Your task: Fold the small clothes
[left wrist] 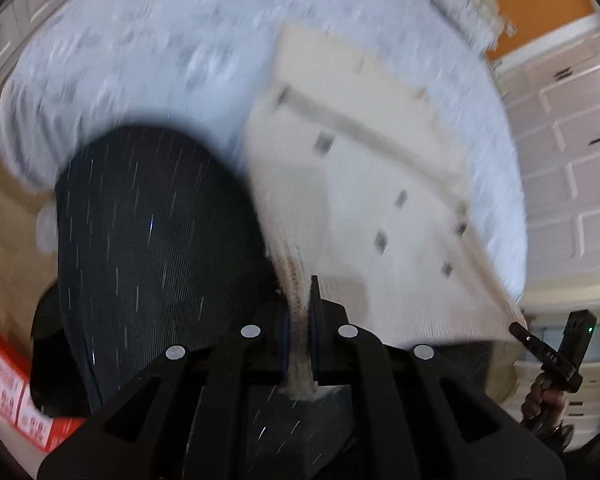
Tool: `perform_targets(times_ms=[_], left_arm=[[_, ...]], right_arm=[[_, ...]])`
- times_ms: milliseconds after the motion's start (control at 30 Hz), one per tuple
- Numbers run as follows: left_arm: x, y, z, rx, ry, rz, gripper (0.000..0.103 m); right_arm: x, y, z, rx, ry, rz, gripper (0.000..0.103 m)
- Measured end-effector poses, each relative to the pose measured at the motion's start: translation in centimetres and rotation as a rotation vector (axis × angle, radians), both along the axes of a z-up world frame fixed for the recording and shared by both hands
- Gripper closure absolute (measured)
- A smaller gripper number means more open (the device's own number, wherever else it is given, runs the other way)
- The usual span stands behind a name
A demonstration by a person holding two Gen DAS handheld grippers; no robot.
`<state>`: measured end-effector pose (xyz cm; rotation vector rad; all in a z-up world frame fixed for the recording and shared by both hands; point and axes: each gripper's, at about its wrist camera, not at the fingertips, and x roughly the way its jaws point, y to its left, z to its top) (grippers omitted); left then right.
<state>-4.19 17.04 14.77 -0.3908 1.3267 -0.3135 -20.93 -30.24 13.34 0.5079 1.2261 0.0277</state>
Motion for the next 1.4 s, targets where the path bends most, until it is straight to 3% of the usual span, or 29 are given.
perform_targets(times_ms=[100,200,233,267,300,333,367,400,467,500,567,633,767,800,833,900,933,1000,1233,1333,1400], left_arm=[[7.1,-1.5,1.0,0.003,-0.149,0.01,0.096],[13.9,-2.9,-0.4,0.01,-0.237,0.076,0.09],[15.8,-3.7,-1.4,-0.001,-0.25,0.085,0.086],[17.5,-4.2,-2.5,0.014,-0.255,0.098,0.082],[19.1,-4.6,-3.8,0.064,-0.252,0.137,0.065],[20.1,-4.8,-4.9,0.098,-0.249,0.151,0.056],[20.7,-5.0,-5.7,0.143,-0.245,0.168,0.057],[21.0,-5.0,-6.0,0.138,-0.245,0.174,0.057],[21.0,-5.0,-6.2,0.083,-0.25,0.161,0.047],[20.9,-5.2,-6.6,0.069,-0.246,0.152,0.035],[21.4,-6.0,-8.0,0.091,-0.222,0.11,0.03],[21.9,-7.1,-9.5,0.137,-0.19,0.06,0.03],[23.4,-8.9,-12.7,0.193,-0.132,0.001,0.034],[23.6,-9.3,-13.0,0.2,-0.136,-0.016,0.046],[23.7,-9.7,-13.3,0.2,-0.133,-0.04,0.07],[23.8,-10.1,-13.5,0.208,-0.113,-0.09,0.094],[23.6,-9.9,-13.0,0.198,-0.125,-0.088,0.095],[23.3,-9.0,-10.9,0.142,-0.166,-0.071,0.096],[24.8,-5.9,-2.5,0.004,-0.331,0.043,0.097],[27.8,-5.8,-2.9,0.017,-0.335,0.093,0.097],[30.1,-6.4,-5.4,0.027,-0.278,0.109,0.096]], right_arm=[[4.6,-3.4,2.5,0.052,-0.188,-0.081,0.096],[10.7,-7.4,1.7,0.139,-0.372,-0.216,0.094],[12.6,-8.4,0.9,0.145,-0.419,-0.267,0.09],[14.7,-9.5,-0.3,0.13,-0.46,-0.343,0.076],[15.7,-10.1,-1.0,0.1,-0.467,-0.399,0.068],[16.7,-10.5,-1.8,0.052,-0.463,-0.473,0.054],[17.2,-10.7,-2.2,0.038,-0.457,-0.509,0.052],[17.6,-10.8,-2.8,0.052,-0.451,-0.542,0.052],[17.6,-10.6,-3.4,0.08,-0.442,-0.548,0.047],[17.7,-10.1,-3.9,0.072,-0.427,-0.523,0.044],[18.8,-9.2,-4.8,-0.021,-0.356,-0.439,0.041],[20.2,-8.0,-5.9,-0.123,-0.282,-0.359,0.041],[23.4,-6.2,-9.2,-0.204,-0.147,-0.221,0.041],[24.1,-5.8,-9.8,-0.233,-0.123,-0.189,0.041],[24.6,-5.6,-10.4,-0.257,-0.104,-0.162,0.045],[25.1,-5.8,-11.4,-0.282,-0.071,-0.125,0.068],[25.1,-5.9,-11.6,-0.265,-0.056,-0.115,0.095],[24.8,-6.4,-10.5,-0.189,-0.076,-0.134,0.095],[23.2,-9.7,-0.3,-0.058,-0.401,-0.267,0.096],[24.6,-12.3,1.2,-0.017,-0.475,-0.345,0.097],[26.9,-13.9,-0.9,-0.038,-0.418,-0.38,0.097]])
